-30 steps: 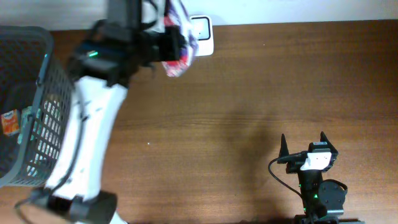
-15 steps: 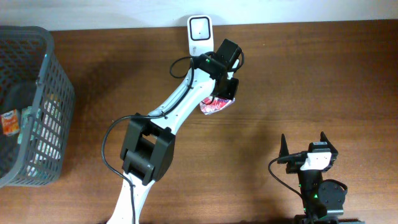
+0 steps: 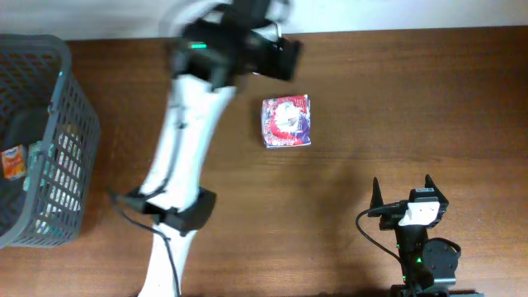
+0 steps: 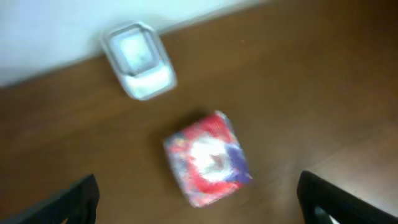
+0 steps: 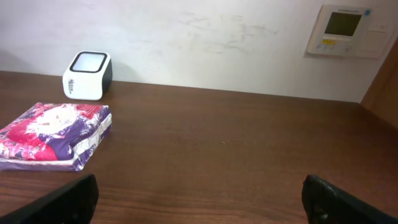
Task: Scan the item barcode
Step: 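Return the left gripper into the basket for the green wipes pack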
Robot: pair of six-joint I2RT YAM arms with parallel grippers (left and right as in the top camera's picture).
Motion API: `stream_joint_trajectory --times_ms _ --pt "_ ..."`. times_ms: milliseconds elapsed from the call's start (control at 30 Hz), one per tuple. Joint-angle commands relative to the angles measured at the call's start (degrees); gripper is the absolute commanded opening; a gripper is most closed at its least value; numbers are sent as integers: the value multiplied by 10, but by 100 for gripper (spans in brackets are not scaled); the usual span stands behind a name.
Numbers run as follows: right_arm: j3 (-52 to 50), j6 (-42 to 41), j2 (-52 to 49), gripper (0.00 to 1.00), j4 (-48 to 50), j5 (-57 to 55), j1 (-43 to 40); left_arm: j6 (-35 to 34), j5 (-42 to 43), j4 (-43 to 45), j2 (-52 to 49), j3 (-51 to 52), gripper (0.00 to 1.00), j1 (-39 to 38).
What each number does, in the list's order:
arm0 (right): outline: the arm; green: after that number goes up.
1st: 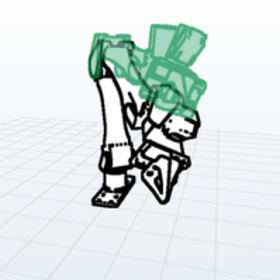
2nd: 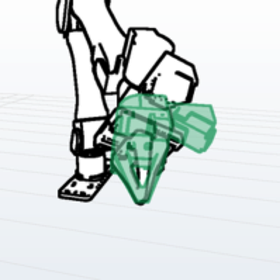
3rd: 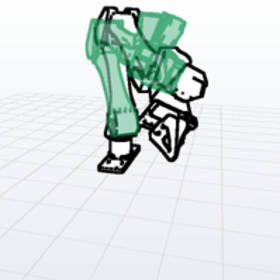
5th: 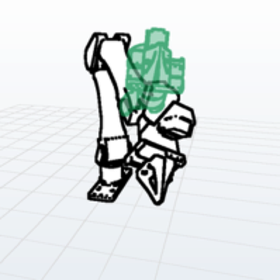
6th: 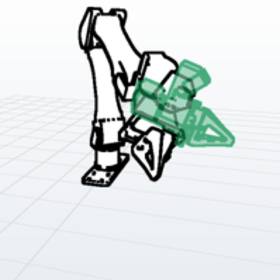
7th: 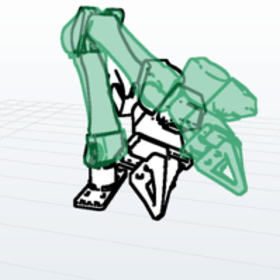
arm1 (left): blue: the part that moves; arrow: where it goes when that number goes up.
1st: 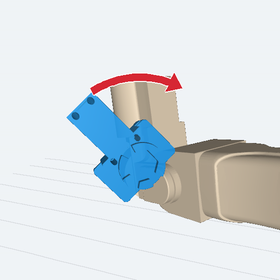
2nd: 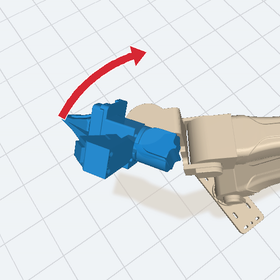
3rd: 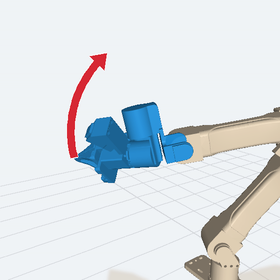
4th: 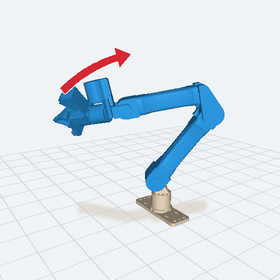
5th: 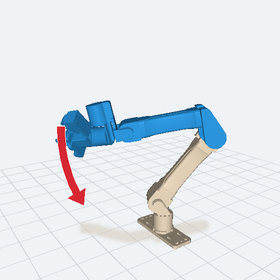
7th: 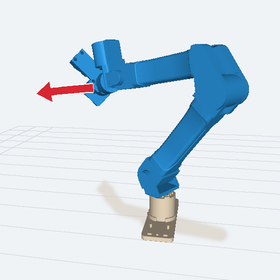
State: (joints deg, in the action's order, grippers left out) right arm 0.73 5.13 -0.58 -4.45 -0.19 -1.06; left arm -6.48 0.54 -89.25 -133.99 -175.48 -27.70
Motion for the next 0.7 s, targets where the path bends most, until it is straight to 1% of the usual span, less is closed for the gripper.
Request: stream_joint_trajectory --times_ms 0,100,133,200,267,333,400,467,500,533,567,667 --pt "-4 4 4 98 -2 -5 3 -40 -10 -34 58 -43 99 117" --pt "-4 4 4 98 -2 -5 3 -40 -10 -68 123 -43 99 237" --pt "-4 4 4 98 -2 -5 3 -40 -10 -70 140 -43 99 299" --pt "-4 4 4 99 -2 -5 3 -42 -10 -75 143 -37 99 382" --pt "-4 4 4 98 -2 -5 3 -42 -10 -75 141 -10 99 451" --pt "-4 4 4 98 -2 -5 3 -42 -10 -69 140 29 99 509" --pt "-4 4 4 98 -2 -5 3 -42 -10 -50 137 117 100 581" --pt "-4 4 4 98 -2 -5 3 -41 -10 -1 136 220 99 628" --pt "-4 4 4 98 -2 -5 3 -41 -13 9 136 240 100 638" --pt "-4 4 4 98 -2 -5 3 -13 -16 37 136 282 98 660" --pt "-4 4 4 98 -2 -5 3 33 -15 61 135 313 98 671" --pt "-4 4 4 98 -2 -5 3 114 3 129 123 418 98 682"
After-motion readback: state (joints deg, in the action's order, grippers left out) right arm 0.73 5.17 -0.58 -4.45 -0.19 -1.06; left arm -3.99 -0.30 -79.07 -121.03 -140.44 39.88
